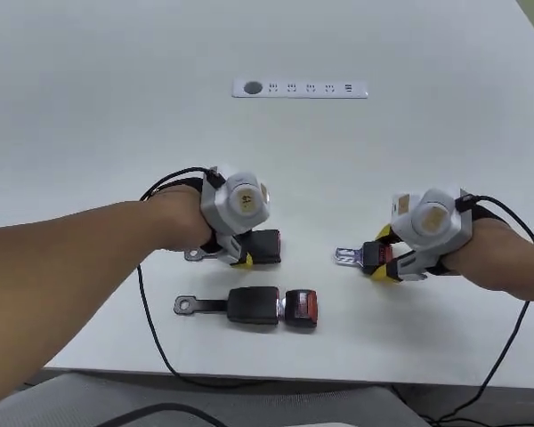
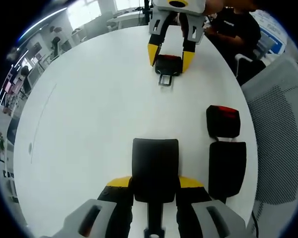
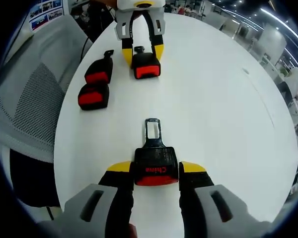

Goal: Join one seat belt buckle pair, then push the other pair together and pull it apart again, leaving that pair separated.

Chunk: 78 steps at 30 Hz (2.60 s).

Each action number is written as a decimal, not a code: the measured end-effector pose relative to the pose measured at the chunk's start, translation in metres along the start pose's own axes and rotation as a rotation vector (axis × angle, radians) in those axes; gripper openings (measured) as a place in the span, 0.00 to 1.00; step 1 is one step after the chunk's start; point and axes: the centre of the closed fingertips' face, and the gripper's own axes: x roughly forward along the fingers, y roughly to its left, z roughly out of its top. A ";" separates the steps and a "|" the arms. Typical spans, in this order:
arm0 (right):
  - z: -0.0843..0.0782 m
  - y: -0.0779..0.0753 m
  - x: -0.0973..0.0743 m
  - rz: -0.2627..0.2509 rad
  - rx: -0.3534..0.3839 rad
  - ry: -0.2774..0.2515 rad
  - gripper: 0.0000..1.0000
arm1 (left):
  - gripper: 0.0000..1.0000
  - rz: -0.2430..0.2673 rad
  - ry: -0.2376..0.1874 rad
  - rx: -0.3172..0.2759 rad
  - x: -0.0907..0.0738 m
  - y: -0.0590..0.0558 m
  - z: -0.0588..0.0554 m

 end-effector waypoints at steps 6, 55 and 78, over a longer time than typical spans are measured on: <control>0.001 0.000 -0.001 -0.022 0.001 0.009 0.37 | 0.34 -0.003 0.011 0.018 -0.001 -0.001 0.002; 0.015 0.063 -0.066 -0.249 0.496 -0.269 1.00 | 1.00 0.225 -0.316 -0.538 -0.098 -0.076 -0.081; 0.021 0.077 -0.068 -0.246 0.508 -0.260 1.00 | 1.00 0.243 -0.322 -0.609 -0.099 -0.091 -0.094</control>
